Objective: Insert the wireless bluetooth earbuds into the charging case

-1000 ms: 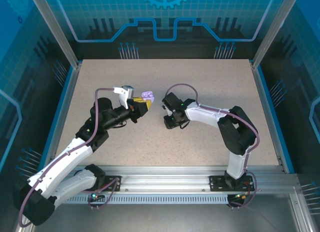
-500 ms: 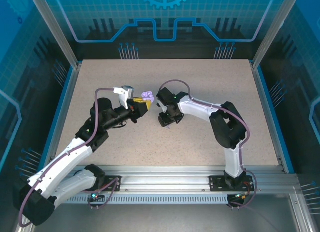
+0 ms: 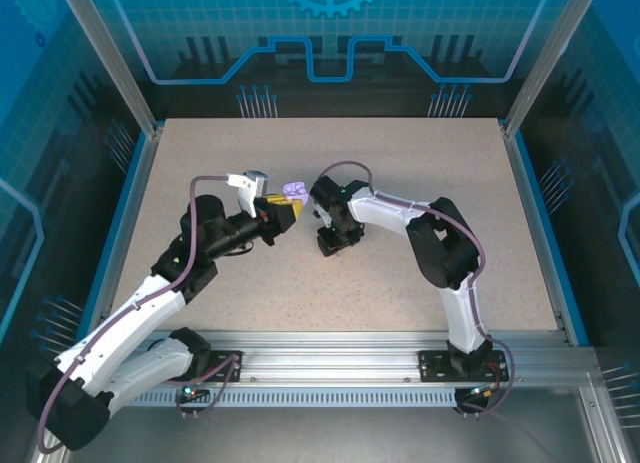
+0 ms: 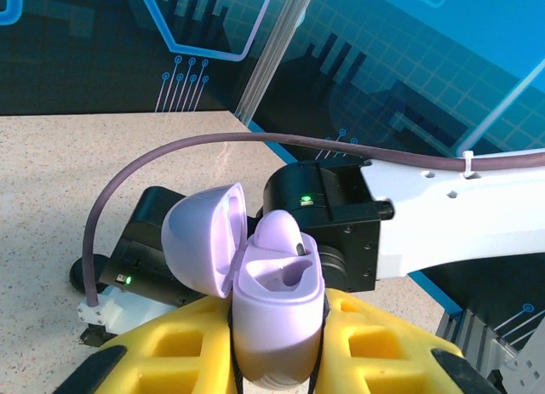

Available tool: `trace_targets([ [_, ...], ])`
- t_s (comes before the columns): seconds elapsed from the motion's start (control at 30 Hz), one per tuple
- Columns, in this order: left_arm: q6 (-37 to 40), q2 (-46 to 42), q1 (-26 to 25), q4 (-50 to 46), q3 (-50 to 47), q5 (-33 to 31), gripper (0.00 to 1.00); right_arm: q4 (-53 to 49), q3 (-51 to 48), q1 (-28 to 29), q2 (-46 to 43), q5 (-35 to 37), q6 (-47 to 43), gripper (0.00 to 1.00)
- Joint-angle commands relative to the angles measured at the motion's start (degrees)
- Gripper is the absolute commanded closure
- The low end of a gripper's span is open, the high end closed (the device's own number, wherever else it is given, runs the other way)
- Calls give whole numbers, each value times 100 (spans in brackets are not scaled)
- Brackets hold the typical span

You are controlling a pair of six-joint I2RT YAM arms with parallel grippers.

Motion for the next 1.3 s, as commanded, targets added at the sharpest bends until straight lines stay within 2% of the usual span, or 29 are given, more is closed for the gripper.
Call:
trace_targets([
  [0.0,149,-95,50,90,-67,-94,100,-267,155,-13,131,-46,86,54],
  [0.2,158,-98,50,97,-78,-119,100,-300,206,7,218,26,125,56],
  [0.4,155,-126,50,80,-96,-134,100,-405,295,84,349,124,134,63],
  [0.73,162,-158,50,78,-114,-144,100,-512,375,219,526,332,228,63],
  [1.27,187,-180,50,68,-113,-150,100,-376,212,237,396,616,340,77],
])
